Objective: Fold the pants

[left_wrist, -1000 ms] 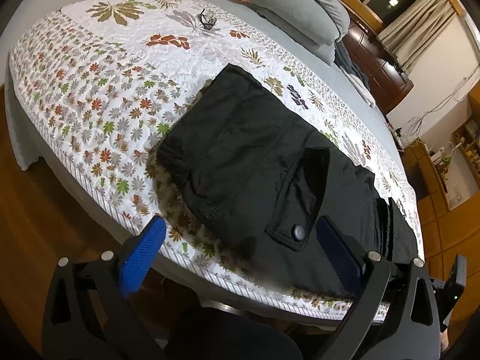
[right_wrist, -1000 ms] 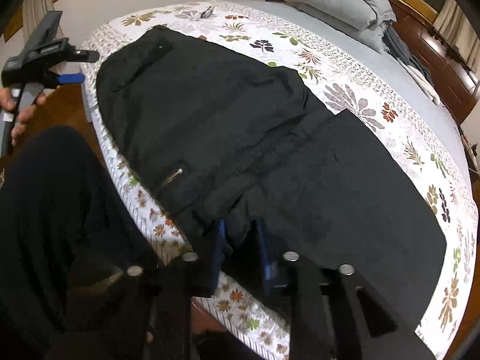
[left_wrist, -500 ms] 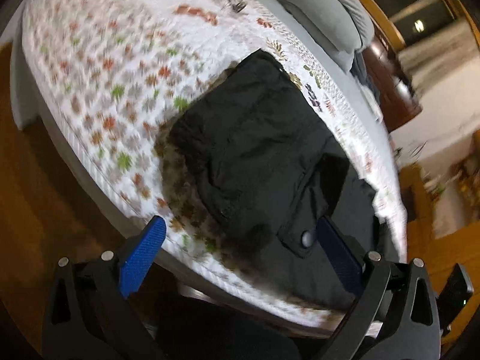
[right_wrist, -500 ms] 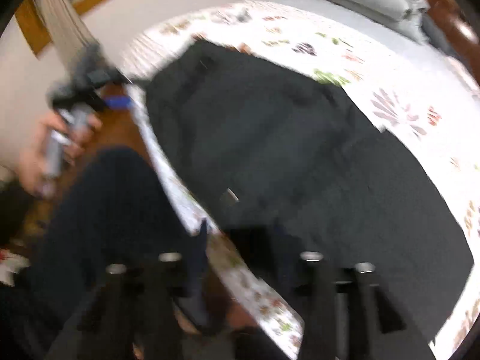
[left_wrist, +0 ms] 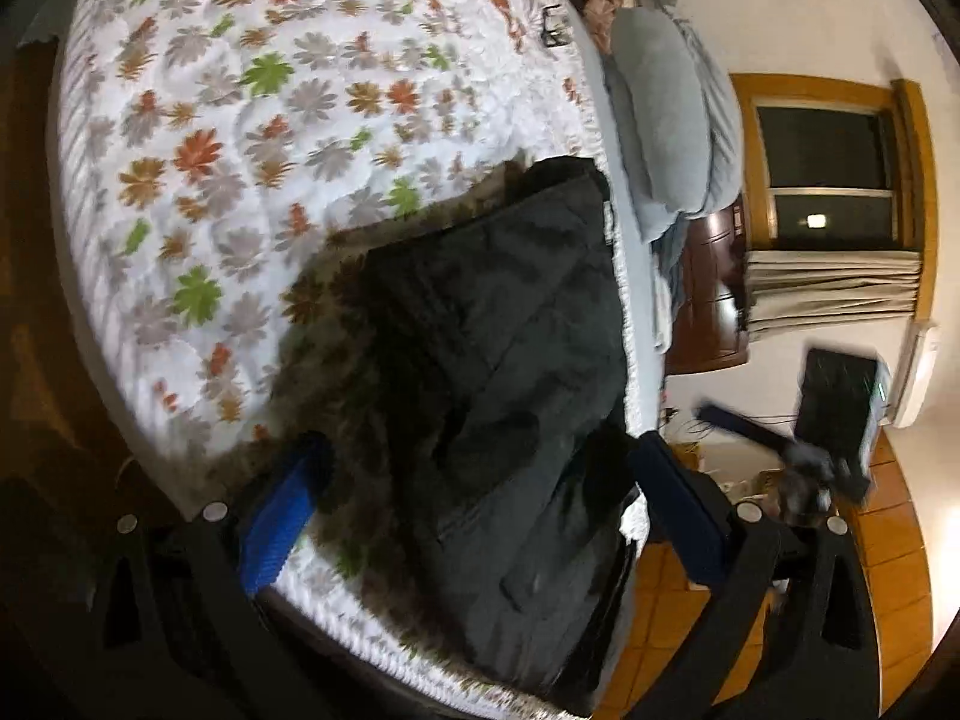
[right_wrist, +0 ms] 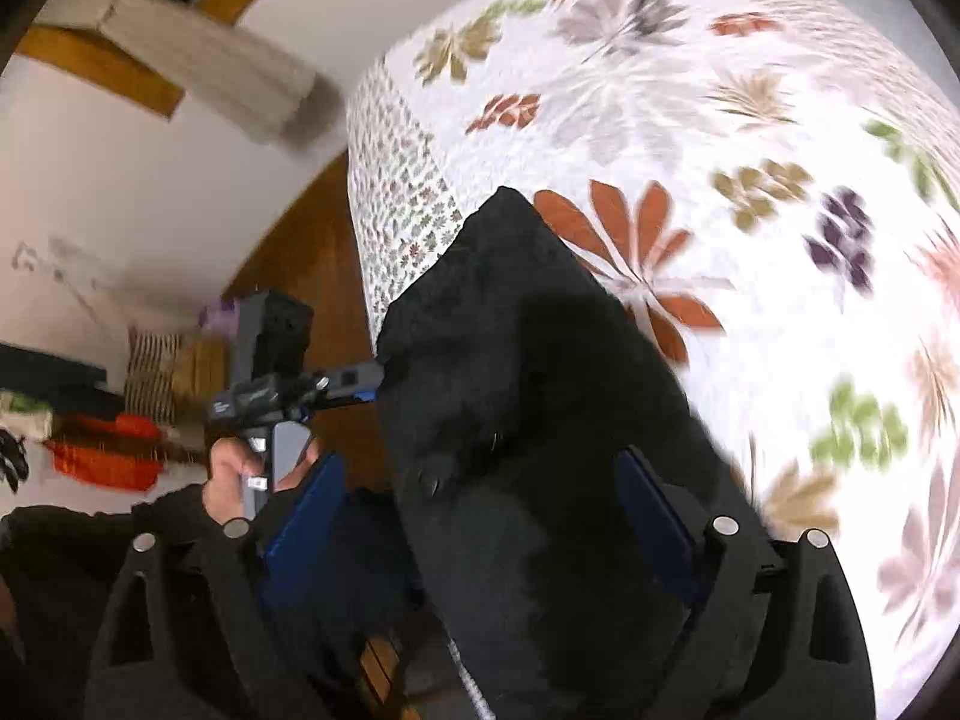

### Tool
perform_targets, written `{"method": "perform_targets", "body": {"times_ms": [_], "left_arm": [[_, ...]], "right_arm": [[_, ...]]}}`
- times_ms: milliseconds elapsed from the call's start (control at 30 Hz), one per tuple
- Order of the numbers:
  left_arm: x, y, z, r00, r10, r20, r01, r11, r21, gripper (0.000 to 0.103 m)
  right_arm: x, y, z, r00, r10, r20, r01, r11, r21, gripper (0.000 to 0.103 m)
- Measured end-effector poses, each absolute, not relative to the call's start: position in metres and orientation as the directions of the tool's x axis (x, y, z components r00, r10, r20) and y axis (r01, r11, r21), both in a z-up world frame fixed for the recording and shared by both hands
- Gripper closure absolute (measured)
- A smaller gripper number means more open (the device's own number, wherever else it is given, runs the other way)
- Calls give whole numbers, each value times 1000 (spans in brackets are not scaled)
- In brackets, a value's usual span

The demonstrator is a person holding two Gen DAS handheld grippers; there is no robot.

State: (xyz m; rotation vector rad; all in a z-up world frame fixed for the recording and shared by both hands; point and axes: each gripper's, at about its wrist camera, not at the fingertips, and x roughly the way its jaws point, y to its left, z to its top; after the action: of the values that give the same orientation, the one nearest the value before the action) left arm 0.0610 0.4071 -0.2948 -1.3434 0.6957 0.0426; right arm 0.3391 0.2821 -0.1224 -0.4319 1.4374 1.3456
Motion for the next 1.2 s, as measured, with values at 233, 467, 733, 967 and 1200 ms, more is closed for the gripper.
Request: {"method": "perform_targets", "body": {"times_ms": [233,467,733,967,1200], "left_arm": [[65,394,-289,814,-321,-484,-408,276,-870,51],[44,401,-291,840,-273,-469,-422,214,-881,24],[59,403,-291,832,-283,-477,-432,210,-877,44],[59,399,-287,820,-282,-498,-450,221,-865,77],[65,389,-257,829,-256,-497,-421,299,-857,85]], "right_arm": [[359,362,-154,-444,285,-850,-827,235,511,11],[358,421,-184,-518,188,-834,-816,182,548,11],[350,457,-208,-527,106,-844,-829,156,537,13],[357,451,-201,-476,96,-874,-859,162,485,69],[352,432,-161,-420,131,-898,-888,143,436,75]]}}
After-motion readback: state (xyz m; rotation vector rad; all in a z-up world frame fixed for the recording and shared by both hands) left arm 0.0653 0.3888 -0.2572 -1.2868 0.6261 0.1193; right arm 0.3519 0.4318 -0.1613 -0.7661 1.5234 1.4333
